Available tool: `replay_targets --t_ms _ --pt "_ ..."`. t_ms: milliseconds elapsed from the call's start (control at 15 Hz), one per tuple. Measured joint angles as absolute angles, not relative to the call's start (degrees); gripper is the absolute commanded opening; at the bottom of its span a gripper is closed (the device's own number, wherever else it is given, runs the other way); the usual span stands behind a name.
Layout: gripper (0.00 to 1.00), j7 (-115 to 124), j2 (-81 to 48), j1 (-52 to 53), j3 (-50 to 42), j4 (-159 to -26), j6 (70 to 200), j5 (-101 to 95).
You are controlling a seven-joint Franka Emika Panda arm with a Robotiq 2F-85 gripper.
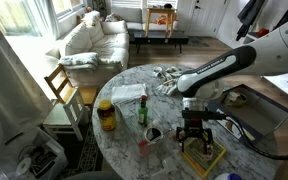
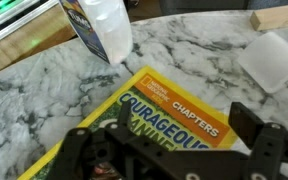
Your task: Pick up the yellow book and place it in the clear storage container
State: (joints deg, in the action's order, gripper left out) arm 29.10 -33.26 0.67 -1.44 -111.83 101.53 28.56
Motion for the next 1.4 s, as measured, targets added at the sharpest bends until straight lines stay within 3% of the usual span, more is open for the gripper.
replay_targets --t_ms 933,1067,1267,1400 --pt "0.98 30.09 -36.7 0.78 -1.46 -107.11 101.01 28.57" --pt "0.84 30.75 -37.68 0.79 -1.53 -106.62 101.0 28.48" --pt "0.51 31.57 -38.81 0.79 -1.67 -106.0 100.89 28.41" --pt "0.37 32.29 -38.91 0.78 -1.76 -105.42 100.45 28.41"
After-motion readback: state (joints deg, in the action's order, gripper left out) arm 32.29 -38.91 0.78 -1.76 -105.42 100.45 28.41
